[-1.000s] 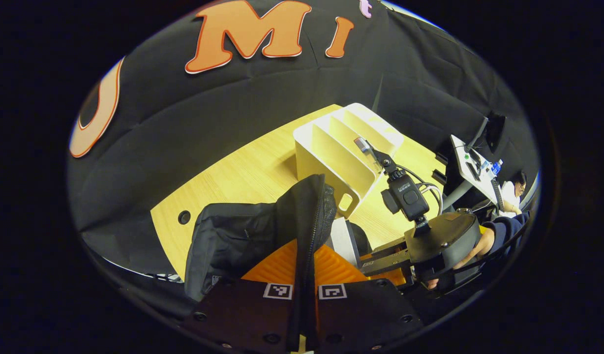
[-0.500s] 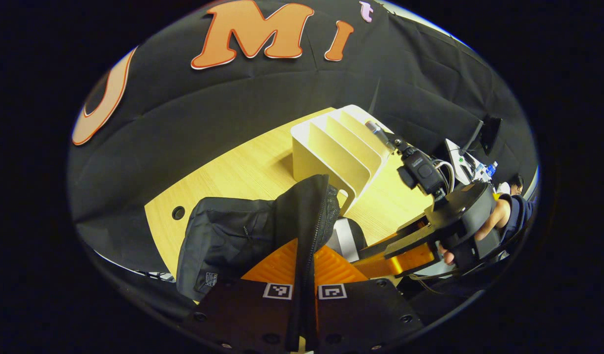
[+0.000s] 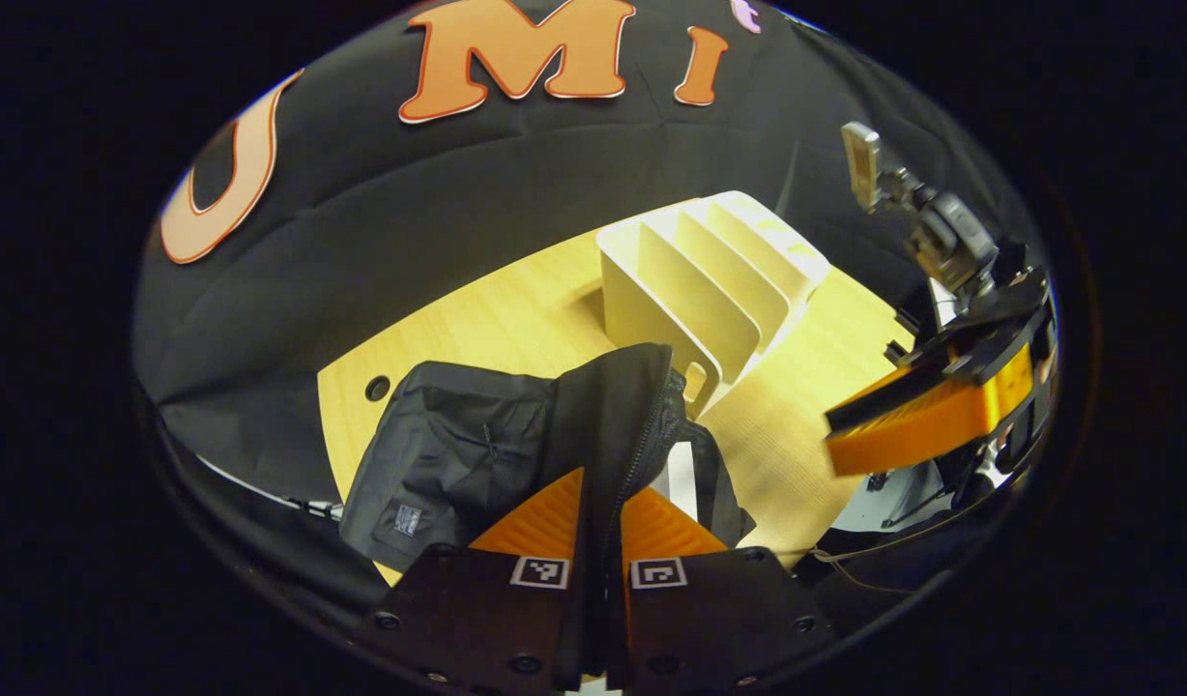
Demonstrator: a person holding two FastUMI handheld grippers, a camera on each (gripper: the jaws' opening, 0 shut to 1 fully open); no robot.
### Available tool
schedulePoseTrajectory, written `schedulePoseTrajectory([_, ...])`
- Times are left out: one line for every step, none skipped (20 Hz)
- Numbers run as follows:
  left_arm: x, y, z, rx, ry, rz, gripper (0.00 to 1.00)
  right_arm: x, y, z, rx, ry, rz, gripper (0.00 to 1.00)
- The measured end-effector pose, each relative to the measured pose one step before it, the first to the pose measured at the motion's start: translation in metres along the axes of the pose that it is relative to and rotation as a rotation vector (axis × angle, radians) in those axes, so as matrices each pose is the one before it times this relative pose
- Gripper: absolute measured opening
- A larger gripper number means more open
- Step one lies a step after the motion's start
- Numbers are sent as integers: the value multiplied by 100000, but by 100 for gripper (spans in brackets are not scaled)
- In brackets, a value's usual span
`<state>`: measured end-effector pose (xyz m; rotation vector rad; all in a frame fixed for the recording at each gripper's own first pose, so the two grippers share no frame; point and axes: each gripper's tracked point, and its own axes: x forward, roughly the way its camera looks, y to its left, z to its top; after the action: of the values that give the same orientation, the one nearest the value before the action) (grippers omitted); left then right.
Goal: Open the schoolbag, grab two books from the bookshelf and put them into the schoolbag.
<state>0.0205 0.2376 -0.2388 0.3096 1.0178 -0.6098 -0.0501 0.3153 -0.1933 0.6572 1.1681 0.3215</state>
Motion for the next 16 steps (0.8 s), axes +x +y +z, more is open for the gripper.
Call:
schedulePoseTrajectory([85,-958,33,-3494,311,1536,15,-1834,-969,846,-2737,-1730,-846,82])
schedulePoseTrajectory([147,-1130,18,-3200,38,936,17,-1469,-1112,901,-2737,-1618,-243,83])
schedulePoseTrajectory([155,-1025,-40,-2410,259,1433,25,-1442,-1185,134,-2457,-1425,-537,83])
schedulePoseTrajectory([304,-894,-438,-1290,1133,2296,35,-1375,-989,513,-2212,-1365,107,84])
schedulePoseTrajectory([42,-760,-130,-1008,1036,2301,44,-1081,-873,290,-2054,-1423,469,84])
schedulePoseTrajectory([209,-839,-124,-1701,460,1907,51,-1100,-972,485,-1968,-1251,347,84])
schedulePoseTrajectory([-110,-1205,59,-2282,-576,707,55,-1041,-962,230,-2143,-1006,557,85])
schedulePoseTrajectory([-362,-1246,675,-2662,-2140,786,57,-766,-1063,375,-1945,-1007,-220,86])
schedulePoseTrajectory([-191,-1149,310,-2706,-2281,968,72,-699,-826,219,-1883,-888,41,87])
schedulePoseTrajectory([-464,-1189,375,-2549,-2347,1591,80,-583,-852,349,-1328,-1372,-526,88])
schedulePoseTrajectory([-497,-1081,610,-1998,-2465,1574,84,-647,-419,353,-1277,-1419,669,89])
schedulePoseTrajectory([-424,-1229,708,-1764,-2375,885,86,-540,-467,395,-931,-1791,-4,90])
schedulePoseTrajectory([-486,-1091,698,-1241,-3021,1396,86,-773,-335,296,-1256,-2437,302,93])
schedulePoseTrajectory([-423,-1166,706,-692,-2987,701,86,-462,-342,783,-1247,-4078,-527,95])
schedulePoseTrajectory([-494,-1104,823,-616,-2415,633,88,-544,-345,904,-1824,-4812,-386,97])
schedulePoseTrajectory([-546,-855,776,-493,-2656,758,88,-386,-267,827,-2544,-4105,-1127,97])
